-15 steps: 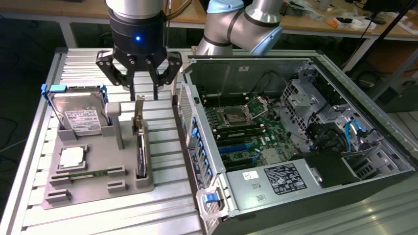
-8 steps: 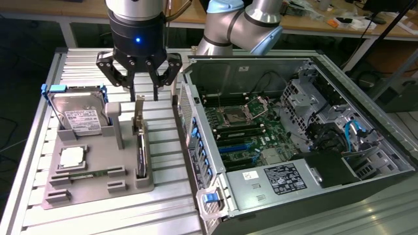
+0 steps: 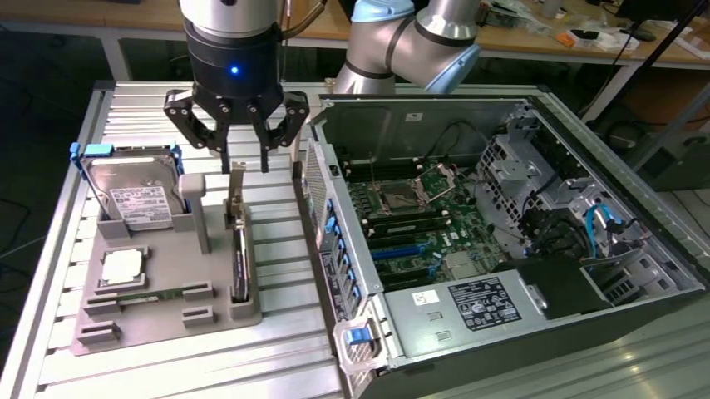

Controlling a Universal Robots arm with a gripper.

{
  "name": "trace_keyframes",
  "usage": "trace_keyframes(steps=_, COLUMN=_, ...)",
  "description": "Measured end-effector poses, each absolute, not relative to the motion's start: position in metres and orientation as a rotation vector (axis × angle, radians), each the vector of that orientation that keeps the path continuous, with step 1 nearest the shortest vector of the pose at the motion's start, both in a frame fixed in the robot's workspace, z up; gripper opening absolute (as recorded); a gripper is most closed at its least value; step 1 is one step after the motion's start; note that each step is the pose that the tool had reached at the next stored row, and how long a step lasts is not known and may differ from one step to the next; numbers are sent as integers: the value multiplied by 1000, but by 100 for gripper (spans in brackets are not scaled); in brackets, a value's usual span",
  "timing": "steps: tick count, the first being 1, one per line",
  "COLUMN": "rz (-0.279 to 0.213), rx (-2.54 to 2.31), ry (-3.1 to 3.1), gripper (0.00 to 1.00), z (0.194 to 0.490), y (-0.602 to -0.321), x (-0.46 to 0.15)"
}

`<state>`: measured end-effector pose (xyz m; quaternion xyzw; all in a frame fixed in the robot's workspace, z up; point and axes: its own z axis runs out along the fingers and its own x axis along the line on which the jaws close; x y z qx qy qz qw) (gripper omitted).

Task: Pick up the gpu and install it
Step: 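Pick up the gpu and move the gpu toward the slot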

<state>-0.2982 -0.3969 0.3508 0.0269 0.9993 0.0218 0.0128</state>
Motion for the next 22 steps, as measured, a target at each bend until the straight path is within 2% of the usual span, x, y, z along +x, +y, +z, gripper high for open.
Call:
trace_keyframes(steps=13, rz=68, rx=84, ry=3114, gripper=48, z=351, y=-397, x=-298)
trace_keyframes(steps=22, rz=68, rx=84, ry=3114, gripper=48, z=337, y=-406, x=-298)
